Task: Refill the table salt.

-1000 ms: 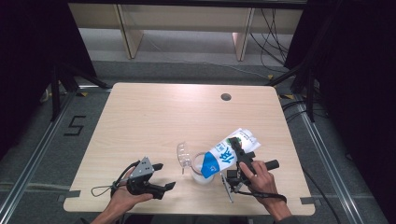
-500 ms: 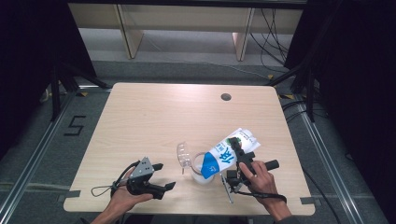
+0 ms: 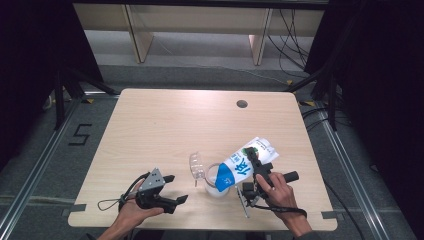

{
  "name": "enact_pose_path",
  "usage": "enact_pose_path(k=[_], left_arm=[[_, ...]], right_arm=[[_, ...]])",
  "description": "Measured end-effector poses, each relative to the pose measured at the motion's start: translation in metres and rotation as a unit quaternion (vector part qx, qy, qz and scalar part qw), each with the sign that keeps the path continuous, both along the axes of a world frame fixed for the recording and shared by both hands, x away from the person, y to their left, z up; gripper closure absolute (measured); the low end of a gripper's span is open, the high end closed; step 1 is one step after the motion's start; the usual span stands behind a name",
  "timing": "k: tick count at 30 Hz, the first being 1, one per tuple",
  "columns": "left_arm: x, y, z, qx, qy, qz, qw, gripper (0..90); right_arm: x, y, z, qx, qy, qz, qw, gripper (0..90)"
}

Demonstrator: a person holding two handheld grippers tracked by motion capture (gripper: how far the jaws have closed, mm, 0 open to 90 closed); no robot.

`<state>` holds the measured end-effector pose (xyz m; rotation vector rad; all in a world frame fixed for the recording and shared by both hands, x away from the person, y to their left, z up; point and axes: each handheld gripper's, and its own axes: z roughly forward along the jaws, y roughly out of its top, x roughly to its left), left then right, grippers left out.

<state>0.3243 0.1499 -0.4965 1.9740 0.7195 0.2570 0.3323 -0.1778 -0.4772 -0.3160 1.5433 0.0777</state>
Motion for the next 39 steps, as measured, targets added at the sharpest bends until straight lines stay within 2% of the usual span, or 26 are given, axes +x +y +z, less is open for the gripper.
enact_pose_path(k=[2,6,7,8,9,11,24,27,30,31,32,33,34,35,39], left_arm=[[0.0002,0.0000,-0.0001,0.000,0.000,-0.001,1.0000,16.2],[0.0001,0.0002,0.0002,0.001,0.000,0.000,1.0000,16.2],[0.0002,0.0002,0.0002,0.002,-0.001,-0.001,1.0000,16.2],[0.0002,0.0000,-0.0001,-0.001,-0.001,-0.001,1.0000,16.2],[0.0002,0.0001,0.0000,0.000,0.000,-0.001,1.0000,16.2],[-0.0001,0.0000,0.0000,-0.001,0.000,0.001,1.0000,16.2],[-0.0003,0.0000,0.0002,0.001,0.001,0.002,1.0000,16.2],[-0.0001,0.0002,0.0002,0.001,0.000,0.002,1.0000,16.2],[0.0000,0.0003,0.0003,0.001,0.000,0.002,1.0000,16.2],[0.0001,0.0004,0.0003,0.001,0.000,0.001,1.0000,16.2],[0.0000,0.0003,0.0003,0.000,0.000,0.002,1.0000,16.2],[-0.0001,0.0002,0.0003,0.000,0.000,0.002,1.0000,16.2],[-0.0001,0.0002,0.0003,0.000,0.000,0.002,1.0000,16.2],[0.0000,0.0002,0.0003,0.001,0.001,0.002,1.0000,16.2],[0.0004,0.0003,0.0002,0.001,-0.001,-0.001,1.0000,16.2]], right_arm=[[-0.0008,0.0004,0.0011,-0.005,-0.002,-0.001,1.0000,57.1],[0.0009,-0.0002,-0.0004,0.002,-0.001,0.004,1.0000,57.2],[0.0007,-0.0002,-0.0003,-0.001,0.004,0.000,1.0000,57.2],[-0.0004,-0.0007,-0.0015,0.006,0.005,-0.008,0.9999,57.3],[0.0007,0.0000,-0.0003,-0.005,0.003,0.001,1.0000,57.3],[-0.0021,-0.0005,-0.0017,0.003,0.010,-0.018,0.9998,57.2],[-0.0018,-0.0002,-0.0014,-0.002,0.008,-0.016,0.9998,57.7],[-0.0010,0.0001,-0.0029,0.004,0.007,-0.011,0.9999,57.8],[-0.0005,0.0012,0.0002,-0.011,-0.007,-0.001,0.9999,57.9],[0.0002,0.0009,-0.0008,-0.007,-0.008,0.004,0.9999,58.0],[-0.0009,0.0002,-0.0024,-0.001,-0.001,-0.006,1.0000,58.0],[-0.0002,0.0008,-0.0011,-0.006,-0.008,0.000,0.9999,58.1],[-0.0002,0.0007,-0.0009,-0.009,-0.006,0.001,0.9999,58.3],[-0.0009,0.0002,-0.0025,-0.001,-0.001,-0.006,1.0000,58.4],[-0.0012,0.0008,-0.0019,-0.008,0.001,-0.008,0.9999,58.7]])
